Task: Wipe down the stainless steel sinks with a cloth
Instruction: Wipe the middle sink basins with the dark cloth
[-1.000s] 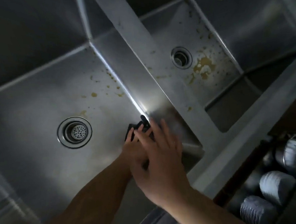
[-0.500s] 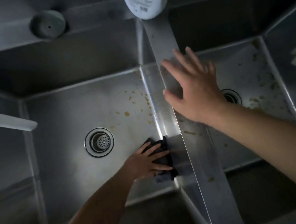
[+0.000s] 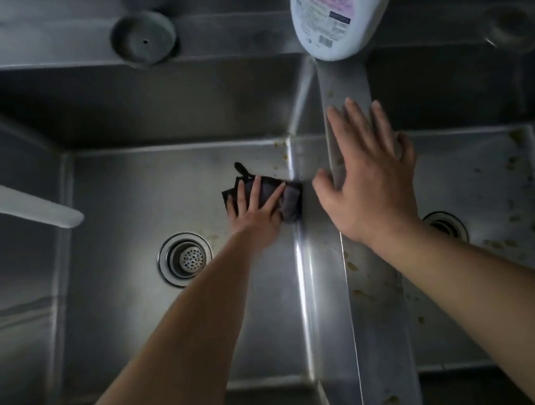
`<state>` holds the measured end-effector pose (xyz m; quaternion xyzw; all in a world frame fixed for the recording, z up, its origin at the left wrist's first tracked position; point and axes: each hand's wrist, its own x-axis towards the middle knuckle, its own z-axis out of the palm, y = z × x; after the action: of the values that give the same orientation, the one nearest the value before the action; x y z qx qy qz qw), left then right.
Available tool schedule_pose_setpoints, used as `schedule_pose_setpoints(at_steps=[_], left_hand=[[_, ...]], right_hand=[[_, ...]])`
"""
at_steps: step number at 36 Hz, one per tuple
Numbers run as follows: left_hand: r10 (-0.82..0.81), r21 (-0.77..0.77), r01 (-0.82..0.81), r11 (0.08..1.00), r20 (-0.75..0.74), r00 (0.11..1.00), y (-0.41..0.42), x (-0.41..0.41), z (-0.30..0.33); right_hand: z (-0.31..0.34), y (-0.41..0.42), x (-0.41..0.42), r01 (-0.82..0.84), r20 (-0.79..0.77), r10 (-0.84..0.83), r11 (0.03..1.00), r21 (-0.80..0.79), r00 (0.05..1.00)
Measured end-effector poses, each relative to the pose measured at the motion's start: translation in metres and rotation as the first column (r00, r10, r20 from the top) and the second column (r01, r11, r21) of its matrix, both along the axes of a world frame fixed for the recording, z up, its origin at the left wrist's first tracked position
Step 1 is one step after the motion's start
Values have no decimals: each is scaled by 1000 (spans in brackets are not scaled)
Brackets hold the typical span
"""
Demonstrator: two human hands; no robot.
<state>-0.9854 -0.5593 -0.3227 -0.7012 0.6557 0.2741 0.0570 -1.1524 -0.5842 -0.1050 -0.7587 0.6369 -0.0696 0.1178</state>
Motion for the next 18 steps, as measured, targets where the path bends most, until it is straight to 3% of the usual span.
schedule_pose_setpoints(at_steps=[3,7,9,15,18], left_hand=[[-2,52,3,999,-18,1000,27,-2,9],[-157,51,156,986,27,987,95,3,11],[-158,64,155,986,45,986,133,10,15],[-66,71,61,996,82,994,154,30,12],[118,52,-124,991,109,987,125,36,12]], right_hand=[[6,0,3,-11,7,11,1000,15,1000],[6,1,-1,18,-15,-18,1000,16,1000],[7,1,1,8,-15,-8,1000,17,1000],[7,1,1,8,22,-8,1000,5,1000],[7,1,1,6,11,-6,1000,4,1000]])
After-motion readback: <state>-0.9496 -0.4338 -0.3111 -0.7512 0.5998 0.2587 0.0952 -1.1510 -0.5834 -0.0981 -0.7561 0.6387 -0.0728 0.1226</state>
